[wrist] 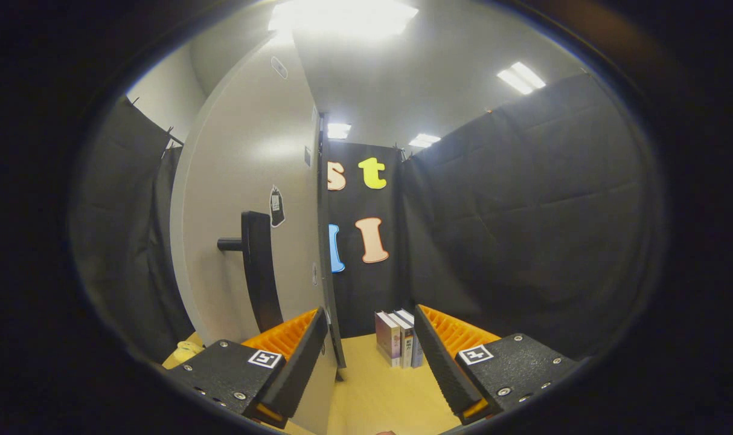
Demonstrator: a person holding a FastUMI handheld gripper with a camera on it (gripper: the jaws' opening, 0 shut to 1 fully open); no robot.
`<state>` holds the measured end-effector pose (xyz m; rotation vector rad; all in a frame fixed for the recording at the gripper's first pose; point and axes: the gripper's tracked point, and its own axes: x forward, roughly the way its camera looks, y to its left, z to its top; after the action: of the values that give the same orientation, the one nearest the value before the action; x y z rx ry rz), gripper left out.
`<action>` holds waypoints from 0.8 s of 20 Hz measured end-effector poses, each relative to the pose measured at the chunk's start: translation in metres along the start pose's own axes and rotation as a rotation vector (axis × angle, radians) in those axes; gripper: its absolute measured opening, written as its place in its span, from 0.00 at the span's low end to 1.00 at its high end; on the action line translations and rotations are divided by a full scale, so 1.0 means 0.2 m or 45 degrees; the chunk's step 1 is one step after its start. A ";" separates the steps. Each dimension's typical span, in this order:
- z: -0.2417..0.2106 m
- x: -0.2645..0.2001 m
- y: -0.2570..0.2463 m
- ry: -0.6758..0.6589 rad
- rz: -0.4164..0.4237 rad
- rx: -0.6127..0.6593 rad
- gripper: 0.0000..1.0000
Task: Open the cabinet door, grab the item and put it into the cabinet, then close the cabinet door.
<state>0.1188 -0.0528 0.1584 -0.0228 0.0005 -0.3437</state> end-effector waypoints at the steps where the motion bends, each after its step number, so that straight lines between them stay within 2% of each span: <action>1: 0.00 0.00 0.02 0.004 0.007 0.012 0.90; 16: -0.02 0.04 0.38 -0.016 0.179 0.036 0.90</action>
<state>0.1521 0.0161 0.1527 0.0030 -0.0154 -0.2028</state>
